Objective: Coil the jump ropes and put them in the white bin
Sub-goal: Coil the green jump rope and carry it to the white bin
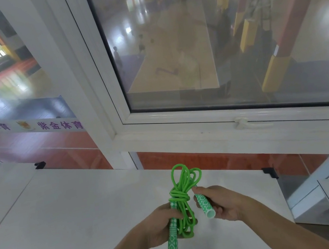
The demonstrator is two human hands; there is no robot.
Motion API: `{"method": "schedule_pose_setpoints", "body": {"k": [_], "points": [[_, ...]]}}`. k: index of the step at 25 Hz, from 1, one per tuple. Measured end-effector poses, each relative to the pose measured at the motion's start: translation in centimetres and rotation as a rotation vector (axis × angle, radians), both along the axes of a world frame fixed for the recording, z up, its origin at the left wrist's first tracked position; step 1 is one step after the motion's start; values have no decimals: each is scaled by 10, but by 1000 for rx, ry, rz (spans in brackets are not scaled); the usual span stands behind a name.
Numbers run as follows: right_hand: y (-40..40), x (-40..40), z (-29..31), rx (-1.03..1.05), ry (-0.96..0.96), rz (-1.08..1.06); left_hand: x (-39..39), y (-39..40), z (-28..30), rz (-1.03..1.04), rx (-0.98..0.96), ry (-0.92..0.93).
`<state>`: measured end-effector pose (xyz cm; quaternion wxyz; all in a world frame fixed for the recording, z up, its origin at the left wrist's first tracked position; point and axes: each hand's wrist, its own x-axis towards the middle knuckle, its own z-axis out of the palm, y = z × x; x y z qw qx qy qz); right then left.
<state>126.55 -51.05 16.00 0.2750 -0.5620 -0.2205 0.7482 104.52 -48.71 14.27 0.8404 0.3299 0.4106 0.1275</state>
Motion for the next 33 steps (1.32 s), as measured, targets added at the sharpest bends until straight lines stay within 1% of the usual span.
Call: {"method": "schedule_pose_setpoints", "body": {"k": [3,6,8,11,14,20,21,24,26,28,30,32,33], "points": [[-4,-5,-7,-1,6,19,0,-4,-8,-83,109,45],[-5,-14,-8,6,40,16,8,-8,-17,-13,264,185],[-3,-17,-10,15,11,6,12,-12,-20,39,321,246],[-3,-20,-15,22,-40,-30,14,-22,-23,74,339,329],[-6,-27,-22,41,-46,-62,14,-30,-29,104,296,389],[-9,-38,-34,122,-85,6,16,-31,-29,118,327,501],[-9,-37,-35,122,-89,-2,14,-31,-29,97,329,486],[-7,-30,-40,96,-95,-49,0,-31,-37,10,307,339],[-8,-29,-42,76,-79,-69,-6,-34,-42,-9,296,306],[-11,-33,-44,69,-65,-105,-6,-36,-44,12,360,348],[-12,-38,-46,83,-81,-149,-5,-37,-43,21,447,469],[-12,-42,-47,90,-98,-187,-9,-35,-41,-1,521,569],[-11,-43,-48,90,-103,-202,-12,-35,-42,-30,547,576]]}}
